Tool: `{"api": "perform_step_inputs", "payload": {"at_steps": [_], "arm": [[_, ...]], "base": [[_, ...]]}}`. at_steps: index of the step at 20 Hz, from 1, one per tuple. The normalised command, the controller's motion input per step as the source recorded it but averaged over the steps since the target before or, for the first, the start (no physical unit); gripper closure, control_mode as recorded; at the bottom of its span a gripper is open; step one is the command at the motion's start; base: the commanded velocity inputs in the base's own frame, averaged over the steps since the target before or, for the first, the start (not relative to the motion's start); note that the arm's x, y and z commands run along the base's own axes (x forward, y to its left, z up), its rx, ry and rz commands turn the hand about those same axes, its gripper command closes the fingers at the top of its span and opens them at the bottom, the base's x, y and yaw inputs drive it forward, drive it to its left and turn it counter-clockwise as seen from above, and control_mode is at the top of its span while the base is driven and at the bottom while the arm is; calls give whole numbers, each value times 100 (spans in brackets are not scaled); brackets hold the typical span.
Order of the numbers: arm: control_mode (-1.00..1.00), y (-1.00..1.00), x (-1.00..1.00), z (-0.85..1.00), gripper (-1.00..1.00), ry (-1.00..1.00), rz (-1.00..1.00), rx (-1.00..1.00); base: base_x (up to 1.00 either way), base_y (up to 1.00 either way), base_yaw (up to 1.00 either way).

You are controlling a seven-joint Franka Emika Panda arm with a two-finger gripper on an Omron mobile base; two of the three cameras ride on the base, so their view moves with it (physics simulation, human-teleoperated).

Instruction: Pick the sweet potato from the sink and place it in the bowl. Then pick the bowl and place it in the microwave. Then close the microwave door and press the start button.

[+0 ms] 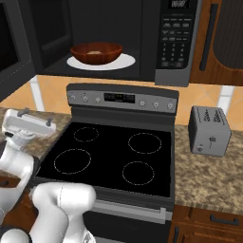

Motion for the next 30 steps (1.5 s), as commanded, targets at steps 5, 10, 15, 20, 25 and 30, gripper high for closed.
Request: {"api": "perform_step_inputs", "payload": {"at_steps": [5, 10, 15, 20, 25, 30], "arm": [[-100, 78, 20, -13, -100, 23, 0, 0], [-100, 43, 24, -26, -100, 18, 0, 0], [-100, 65, 25, -15, -100, 17, 0, 0], [-100, 98, 0, 2, -100, 15, 0, 0], [-100, 90, -2, 20, -100, 16, -1, 0], [-100, 15, -39, 69, -100, 12, -7, 6]], "base": [[0, 0, 0], [0, 0, 0], [0, 0, 0], [0, 0, 0], [0, 0, 0], [0, 0, 0]]}}
